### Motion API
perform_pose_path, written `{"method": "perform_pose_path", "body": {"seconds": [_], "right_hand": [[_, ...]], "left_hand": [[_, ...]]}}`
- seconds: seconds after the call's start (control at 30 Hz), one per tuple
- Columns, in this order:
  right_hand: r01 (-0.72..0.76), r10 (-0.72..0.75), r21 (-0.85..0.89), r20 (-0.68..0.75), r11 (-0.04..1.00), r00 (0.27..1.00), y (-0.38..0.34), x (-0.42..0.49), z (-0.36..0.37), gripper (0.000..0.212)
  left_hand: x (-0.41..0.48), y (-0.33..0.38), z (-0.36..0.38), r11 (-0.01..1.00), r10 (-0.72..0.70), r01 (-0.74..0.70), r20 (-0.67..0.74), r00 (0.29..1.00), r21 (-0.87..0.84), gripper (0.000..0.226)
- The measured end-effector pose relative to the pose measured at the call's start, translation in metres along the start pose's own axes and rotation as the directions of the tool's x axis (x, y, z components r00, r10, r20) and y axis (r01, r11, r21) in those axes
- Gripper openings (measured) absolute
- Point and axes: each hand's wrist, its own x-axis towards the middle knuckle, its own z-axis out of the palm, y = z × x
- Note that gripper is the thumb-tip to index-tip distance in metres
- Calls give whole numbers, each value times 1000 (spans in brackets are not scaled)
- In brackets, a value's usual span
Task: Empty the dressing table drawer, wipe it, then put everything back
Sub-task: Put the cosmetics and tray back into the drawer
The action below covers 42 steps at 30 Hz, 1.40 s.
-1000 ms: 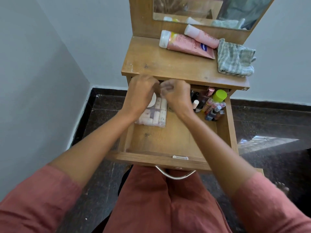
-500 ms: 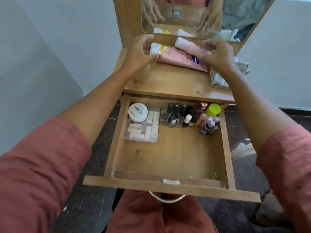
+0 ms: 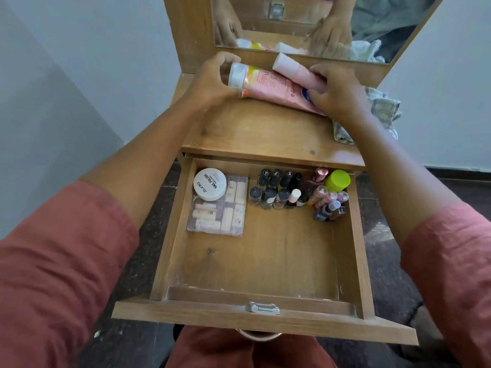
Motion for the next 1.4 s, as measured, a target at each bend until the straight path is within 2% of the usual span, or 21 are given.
{"method": "perform_pose_path", "body": {"seconds": [0.07,0.23,0.57,0.83,1.03,1.17,1.4], "right_hand": [[-16,15,23,12,1000,1000,-3,0,-1,28],[-33,26,100,69,994,997,-7,4,-8,38],[-29,34,299,-11,954,999,-27,-6,-16,48],[9,-7,380,-7,925,1000,-48,-48,-37,52],[-9,-19,398,67,917,998,-52,-103,-50,54],[-90,31,431,142,898,989,-40,-142,-42,61],[-133,36,409,237,903,971,-31,-197,-26,55]], "left_hand": [[0,-1,-1,999,-10,10,12,1000,-40,55],[-2,0,-5,996,-12,12,3,1000,-87,51],[-30,4,-27,979,-44,20,-115,992,-203,50],[-86,15,-58,966,-27,2,-91,996,-260,40],[-144,27,-51,929,-62,51,-18,998,-366,43],[-182,23,-35,916,-74,87,47,996,-392,42],[-227,4,0,933,-137,192,195,971,-303,40]]}}
